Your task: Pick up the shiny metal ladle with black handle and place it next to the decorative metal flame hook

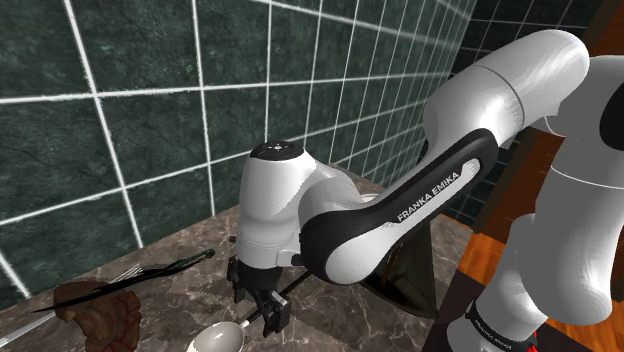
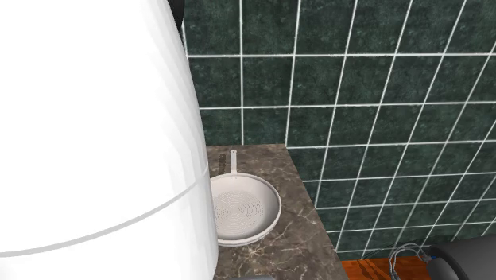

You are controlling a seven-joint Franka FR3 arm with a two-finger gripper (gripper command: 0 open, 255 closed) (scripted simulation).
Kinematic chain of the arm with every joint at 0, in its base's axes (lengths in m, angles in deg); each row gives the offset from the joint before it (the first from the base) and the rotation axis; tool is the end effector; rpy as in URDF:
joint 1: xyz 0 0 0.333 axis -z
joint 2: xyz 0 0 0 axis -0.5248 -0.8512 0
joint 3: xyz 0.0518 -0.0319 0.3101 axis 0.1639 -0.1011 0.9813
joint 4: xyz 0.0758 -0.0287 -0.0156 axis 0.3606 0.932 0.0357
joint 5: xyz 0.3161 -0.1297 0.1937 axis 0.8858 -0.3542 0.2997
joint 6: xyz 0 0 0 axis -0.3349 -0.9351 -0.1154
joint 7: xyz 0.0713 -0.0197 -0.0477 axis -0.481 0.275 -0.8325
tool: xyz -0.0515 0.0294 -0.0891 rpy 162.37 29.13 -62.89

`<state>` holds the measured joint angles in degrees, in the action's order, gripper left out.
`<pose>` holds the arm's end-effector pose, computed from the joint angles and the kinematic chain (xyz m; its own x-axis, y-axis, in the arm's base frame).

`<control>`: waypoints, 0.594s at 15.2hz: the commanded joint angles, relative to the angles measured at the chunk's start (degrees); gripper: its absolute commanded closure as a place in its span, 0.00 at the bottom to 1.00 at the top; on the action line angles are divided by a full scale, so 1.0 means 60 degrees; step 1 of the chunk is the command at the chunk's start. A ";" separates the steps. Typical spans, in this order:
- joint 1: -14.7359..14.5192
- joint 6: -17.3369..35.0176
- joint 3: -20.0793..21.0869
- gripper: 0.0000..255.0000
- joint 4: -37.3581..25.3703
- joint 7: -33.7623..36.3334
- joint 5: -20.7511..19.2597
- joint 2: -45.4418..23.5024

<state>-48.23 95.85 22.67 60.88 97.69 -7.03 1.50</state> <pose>0.3695 0.4310 0.3477 0.0463 -0.9936 -0.1035 -0.9989 -0.0457 -0.0090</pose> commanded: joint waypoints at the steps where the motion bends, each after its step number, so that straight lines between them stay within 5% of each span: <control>1: 0.0000 0.0000 0.0000 0.00 0.0000 0.0000 0.0000 0.0000; 9: 0.0193 -0.1102 0.0092 0.00 -0.0374 -0.0443 0.0636 0.0861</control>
<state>-47.10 89.49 23.21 58.66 95.13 -3.40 6.44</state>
